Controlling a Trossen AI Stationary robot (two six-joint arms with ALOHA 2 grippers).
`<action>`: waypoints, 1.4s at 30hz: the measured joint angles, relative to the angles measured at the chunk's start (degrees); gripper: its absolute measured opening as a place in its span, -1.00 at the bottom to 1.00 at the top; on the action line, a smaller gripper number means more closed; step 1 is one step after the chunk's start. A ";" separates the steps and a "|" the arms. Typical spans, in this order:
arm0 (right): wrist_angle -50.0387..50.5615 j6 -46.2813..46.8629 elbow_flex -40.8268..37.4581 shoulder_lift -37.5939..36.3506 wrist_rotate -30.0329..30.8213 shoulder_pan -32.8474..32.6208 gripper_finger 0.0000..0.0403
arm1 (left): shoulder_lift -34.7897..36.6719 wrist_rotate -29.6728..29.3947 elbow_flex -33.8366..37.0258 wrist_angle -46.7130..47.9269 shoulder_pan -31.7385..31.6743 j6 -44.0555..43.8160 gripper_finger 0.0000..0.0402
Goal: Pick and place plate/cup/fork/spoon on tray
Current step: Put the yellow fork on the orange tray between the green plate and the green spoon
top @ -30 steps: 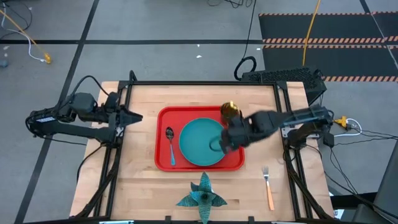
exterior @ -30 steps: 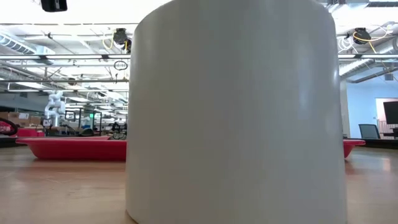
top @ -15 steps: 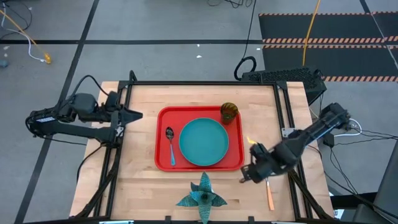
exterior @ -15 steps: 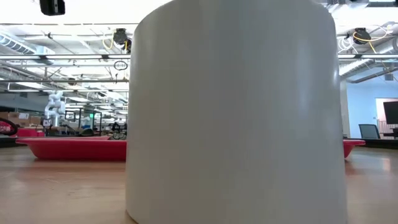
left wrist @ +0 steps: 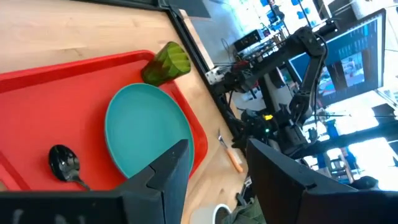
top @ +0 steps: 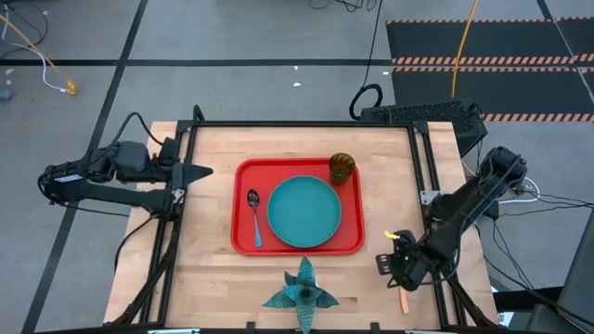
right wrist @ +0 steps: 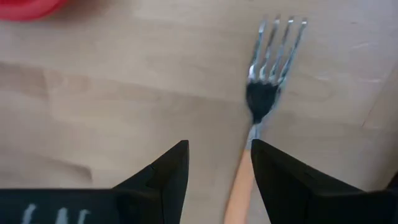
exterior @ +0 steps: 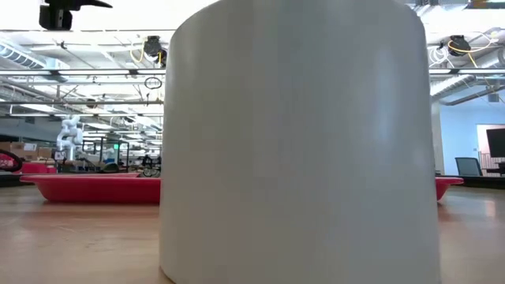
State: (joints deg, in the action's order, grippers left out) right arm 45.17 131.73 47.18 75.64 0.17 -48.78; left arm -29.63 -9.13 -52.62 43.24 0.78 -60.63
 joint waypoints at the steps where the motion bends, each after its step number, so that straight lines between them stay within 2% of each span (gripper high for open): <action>1: 0.03 0.99 -0.43 0.00 0.16 -0.23 -0.18 | 0.00 0.00 0.00 0.00 0.01 0.08 -0.19; 6: -0.12 2.20 -1.27 1.30 1.20 -0.24 -0.18 | 0.00 -0.82 0.00 0.00 0.00 2.00 -0.19; 9: -0.32 2.38 -1.27 3.97 -0.93 0.03 -0.18 | 0.02 -0.80 0.00 0.00 0.00 2.29 -0.19; 12: -1.63 2.79 -1.29 6.42 -3.38 0.02 -0.18 | 0.02 0.13 0.00 0.00 0.00 2.47 -0.19; 19: -6.98 2.97 -1.09 9.85 -4.56 0.08 -0.18 | 0.02 3.64 0.00 0.00 0.01 4.36 -0.19; 25: -4.26 3.68 -1.07 10.19 -8.19 0.10 -0.18 | 0.02 4.31 0.00 0.00 0.01 5.64 -0.19; 34: 3.94 3.48 5.09 9.25 -6.28 0.43 -0.19 | 0.02 7.17 0.00 -0.05 0.04 7.09 -0.19; 42: 8.48 3.01 5.40 10.43 -6.14 0.82 -0.18 | 0.02 7.13 0.00 -0.13 0.02 7.96 -0.19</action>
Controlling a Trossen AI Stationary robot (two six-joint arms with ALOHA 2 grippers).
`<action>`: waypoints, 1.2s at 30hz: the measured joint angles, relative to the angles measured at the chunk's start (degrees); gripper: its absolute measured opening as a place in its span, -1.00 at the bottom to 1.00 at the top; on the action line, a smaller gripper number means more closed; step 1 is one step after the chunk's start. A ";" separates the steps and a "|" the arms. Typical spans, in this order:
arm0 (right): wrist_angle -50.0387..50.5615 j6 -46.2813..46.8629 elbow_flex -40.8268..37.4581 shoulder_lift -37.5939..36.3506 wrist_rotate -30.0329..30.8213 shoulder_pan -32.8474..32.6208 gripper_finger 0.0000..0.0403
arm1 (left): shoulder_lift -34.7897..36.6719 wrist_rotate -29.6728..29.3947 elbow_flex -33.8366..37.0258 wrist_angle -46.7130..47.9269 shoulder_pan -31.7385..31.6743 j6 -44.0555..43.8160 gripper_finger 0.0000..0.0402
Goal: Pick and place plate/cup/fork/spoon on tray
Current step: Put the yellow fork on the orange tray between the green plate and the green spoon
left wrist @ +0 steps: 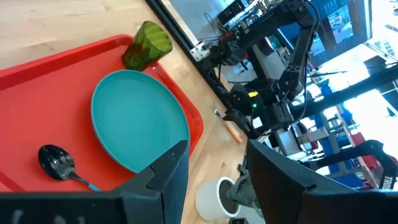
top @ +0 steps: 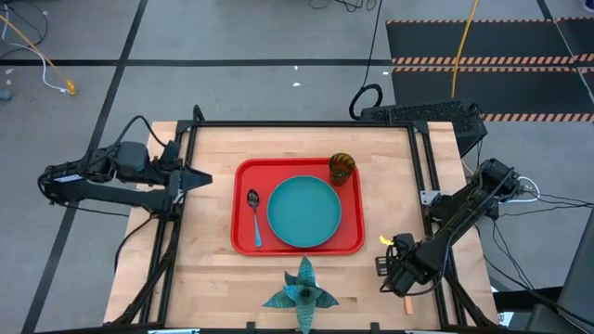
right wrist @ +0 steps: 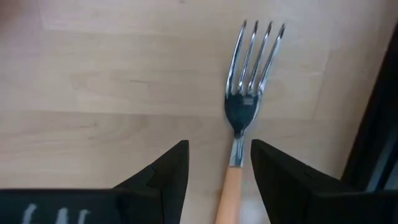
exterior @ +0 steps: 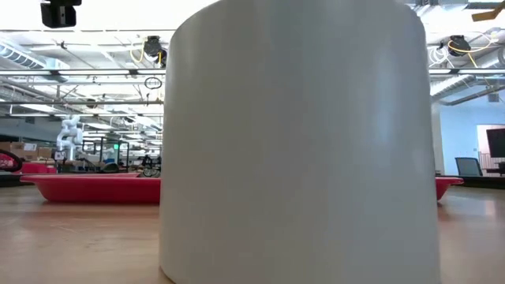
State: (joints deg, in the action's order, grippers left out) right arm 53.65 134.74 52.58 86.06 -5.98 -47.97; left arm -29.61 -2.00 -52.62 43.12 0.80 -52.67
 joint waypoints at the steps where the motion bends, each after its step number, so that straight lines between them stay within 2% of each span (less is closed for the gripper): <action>1: -0.11 -0.21 0.00 0.08 0.00 0.00 -0.19 | 0.00 0.00 0.00 0.02 0.00 -0.15 -0.19; 10: -6.99 -0.35 -3.70 0.15 -0.20 0.00 -0.18 | 0.00 -0.19 0.00 -0.10 -0.02 -0.19 -0.19; 19: -6.71 0.05 -3.78 -0.21 -1.69 -0.04 -0.19 | 0.00 -0.57 0.00 -0.09 -0.02 -1.31 -0.19; 30: -6.12 0.02 -3.65 3.60 -3.13 -0.15 -0.18 | 0.00 -0.55 0.00 -0.07 -0.02 -1.49 -0.19; 36: -9.42 -0.20 -3.67 6.55 -3.15 -0.15 -0.19 | 0.00 -0.55 0.00 -0.07 -0.02 -1.56 -0.19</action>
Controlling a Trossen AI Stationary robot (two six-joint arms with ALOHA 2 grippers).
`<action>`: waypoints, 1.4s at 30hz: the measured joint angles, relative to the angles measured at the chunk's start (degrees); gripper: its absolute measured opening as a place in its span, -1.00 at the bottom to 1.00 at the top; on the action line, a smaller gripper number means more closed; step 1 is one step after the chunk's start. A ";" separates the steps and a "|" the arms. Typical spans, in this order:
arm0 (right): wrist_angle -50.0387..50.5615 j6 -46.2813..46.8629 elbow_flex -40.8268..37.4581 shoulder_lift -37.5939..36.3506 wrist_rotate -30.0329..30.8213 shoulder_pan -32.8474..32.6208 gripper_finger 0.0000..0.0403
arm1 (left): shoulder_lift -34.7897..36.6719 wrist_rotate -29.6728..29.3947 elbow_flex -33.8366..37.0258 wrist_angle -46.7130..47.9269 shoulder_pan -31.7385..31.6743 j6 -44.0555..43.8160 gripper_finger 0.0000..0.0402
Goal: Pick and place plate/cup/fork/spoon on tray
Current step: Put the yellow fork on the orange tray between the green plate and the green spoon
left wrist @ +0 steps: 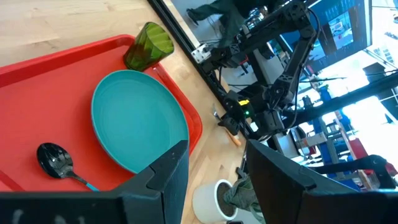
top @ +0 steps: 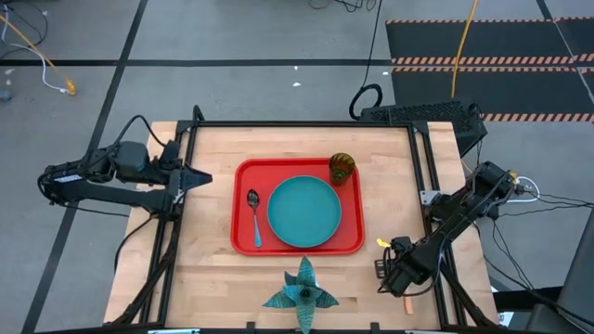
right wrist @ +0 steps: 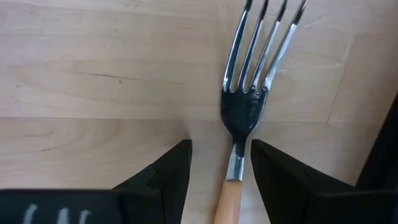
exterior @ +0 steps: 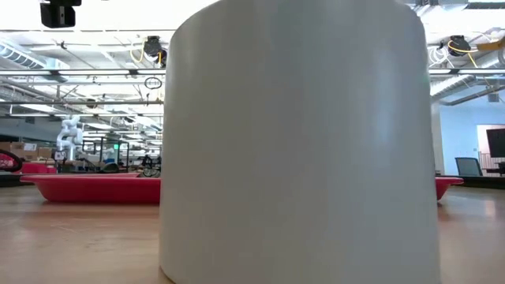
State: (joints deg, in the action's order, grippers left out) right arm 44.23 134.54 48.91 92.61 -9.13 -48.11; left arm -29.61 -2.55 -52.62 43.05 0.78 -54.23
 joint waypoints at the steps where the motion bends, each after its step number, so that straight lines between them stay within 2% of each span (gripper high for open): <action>1: -0.35 -0.04 -0.03 0.42 -0.09 0.02 -0.19 | 0.00 0.00 0.00 0.00 0.00 -0.01 -0.19; 5: -0.95 -0.04 0.06 1.05 -0.10 0.04 -0.32 | 0.00 -0.02 0.00 0.01 0.00 -0.31 -0.19; 15: -0.17 -0.50 0.00 1.32 0.56 0.04 -0.94 | 0.00 -0.52 0.00 0.02 0.00 -0.29 -0.19; 24: 0.11 -2.24 0.00 0.00 1.92 0.46 -0.98 | 0.00 -0.53 0.00 0.01 0.00 -0.09 -0.19; 35: 4.01 -6.35 -0.10 -11.41 13.29 3.74 -1.00 | 0.00 -0.59 0.00 0.00 0.02 -0.99 -0.19; 40: 4.24 -10.90 1.02 -15.34 18.23 7.75 -1.00 | 0.00 -0.59 0.00 0.00 0.01 -1.23 -0.19; 42: 4.26 -13.32 1.76 -16.06 18.37 9.71 -1.00 | 0.00 -0.59 0.00 0.01 0.01 -1.19 -0.19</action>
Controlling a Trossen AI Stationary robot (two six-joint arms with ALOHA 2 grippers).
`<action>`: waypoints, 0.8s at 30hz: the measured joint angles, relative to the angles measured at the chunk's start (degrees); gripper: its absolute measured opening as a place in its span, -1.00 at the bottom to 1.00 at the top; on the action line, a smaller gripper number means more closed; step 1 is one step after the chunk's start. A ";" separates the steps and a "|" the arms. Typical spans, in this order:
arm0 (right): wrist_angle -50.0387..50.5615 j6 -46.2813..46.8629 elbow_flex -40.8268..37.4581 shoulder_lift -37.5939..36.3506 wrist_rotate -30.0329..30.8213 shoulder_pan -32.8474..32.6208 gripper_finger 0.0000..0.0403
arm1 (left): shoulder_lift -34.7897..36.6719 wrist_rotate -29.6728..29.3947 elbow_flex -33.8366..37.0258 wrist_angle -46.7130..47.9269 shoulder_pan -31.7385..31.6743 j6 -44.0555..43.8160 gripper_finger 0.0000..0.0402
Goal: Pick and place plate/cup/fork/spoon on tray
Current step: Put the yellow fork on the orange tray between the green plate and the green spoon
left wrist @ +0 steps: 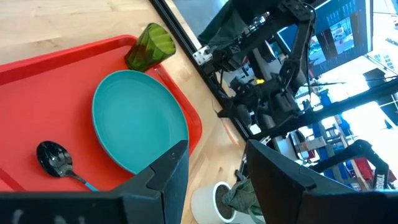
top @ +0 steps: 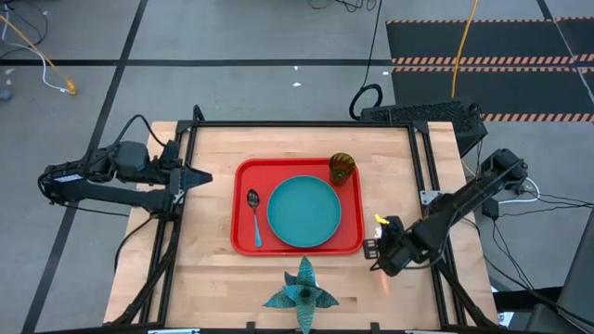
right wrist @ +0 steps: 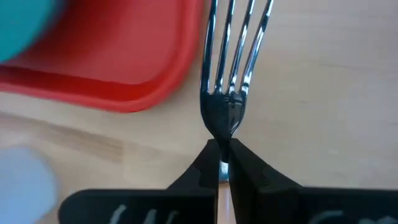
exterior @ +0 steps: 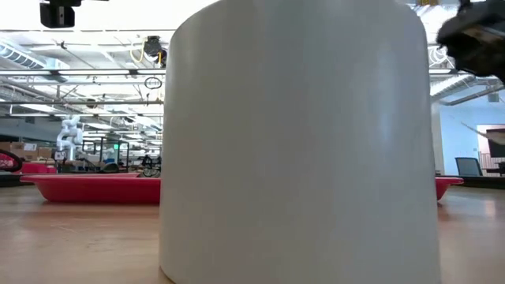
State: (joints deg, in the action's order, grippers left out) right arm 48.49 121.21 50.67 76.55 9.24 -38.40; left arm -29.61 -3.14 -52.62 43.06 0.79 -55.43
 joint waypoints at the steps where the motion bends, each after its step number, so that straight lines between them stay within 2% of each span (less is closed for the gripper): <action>1: -0.03 -1.50 0.60 -0.18 0.01 0.96 -1.00 | 0.00 0.00 0.00 -0.01 -0.01 0.04 -0.19; 10: 5.81 -10.47 8.73 -0.21 4.46 8.17 -1.00 | 0.00 -0.07 0.00 0.01 0.00 1.11 -0.19; 24: 10.21 -26.64 26.43 4.50 4.60 18.13 -1.00 | 0.00 -0.04 0.00 0.01 0.01 1.57 -0.19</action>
State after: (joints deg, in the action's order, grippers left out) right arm 58.70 94.57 77.10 81.05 13.85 -20.27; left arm -29.61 -3.18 -52.62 43.07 0.80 -53.86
